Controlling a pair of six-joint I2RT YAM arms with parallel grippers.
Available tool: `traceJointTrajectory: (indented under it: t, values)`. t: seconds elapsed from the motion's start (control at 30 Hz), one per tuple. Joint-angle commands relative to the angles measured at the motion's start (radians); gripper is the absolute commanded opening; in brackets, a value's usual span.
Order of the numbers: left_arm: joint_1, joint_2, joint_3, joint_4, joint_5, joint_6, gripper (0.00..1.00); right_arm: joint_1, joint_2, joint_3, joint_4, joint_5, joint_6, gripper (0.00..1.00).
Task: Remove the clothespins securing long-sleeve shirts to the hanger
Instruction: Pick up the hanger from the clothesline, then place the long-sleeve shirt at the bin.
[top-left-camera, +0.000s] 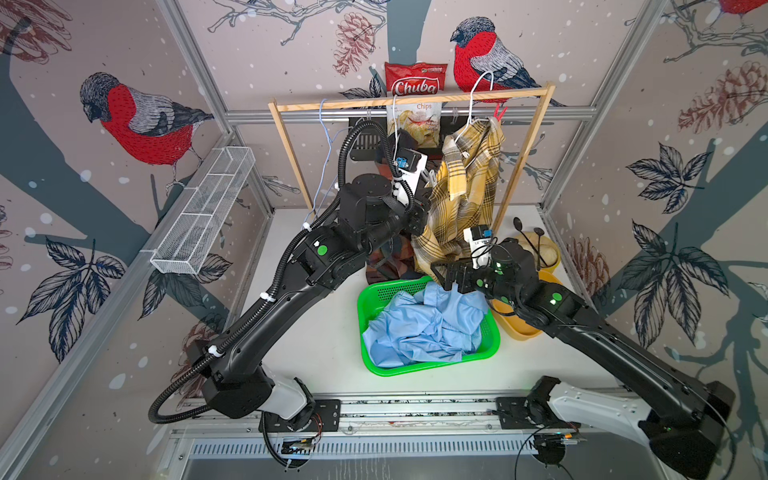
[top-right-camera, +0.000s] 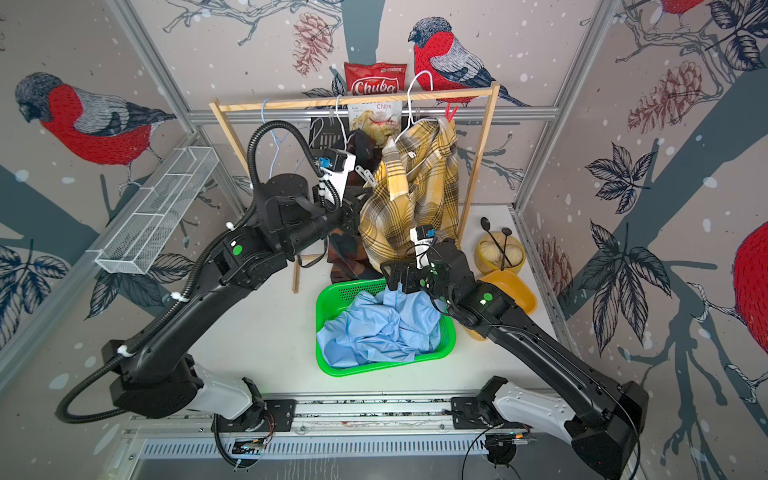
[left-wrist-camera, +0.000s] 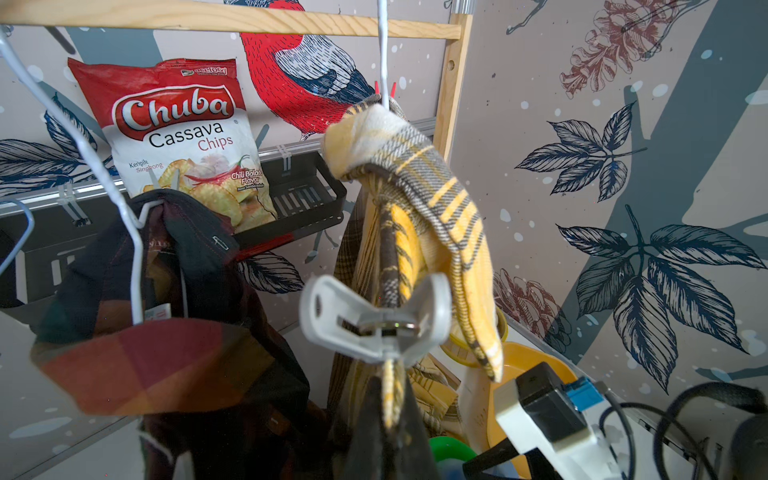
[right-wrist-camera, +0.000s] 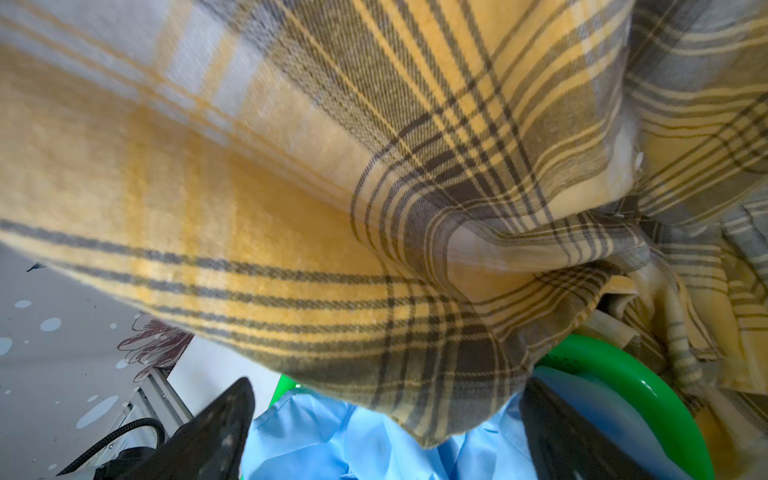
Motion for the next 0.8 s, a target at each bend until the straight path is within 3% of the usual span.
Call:
traceJointTrajectory:
  t: [0.0,0.3,0.77]
  values:
    - [-0.003,-0.032,-0.023,0.064,0.032,-0.023,0.0,0.026,0.019,-0.006,0.079,-0.026,0.014,1.0]
    - [-0.011,-0.087,-0.043,0.056,0.101,-0.046,0.0,0.147,0.082,-0.028,0.206,-0.022,0.022,1.0]
    - [-0.019,-0.212,0.002,0.008,0.187,-0.046,0.0,0.057,0.213,0.087,0.282,0.161,0.0,1.0]
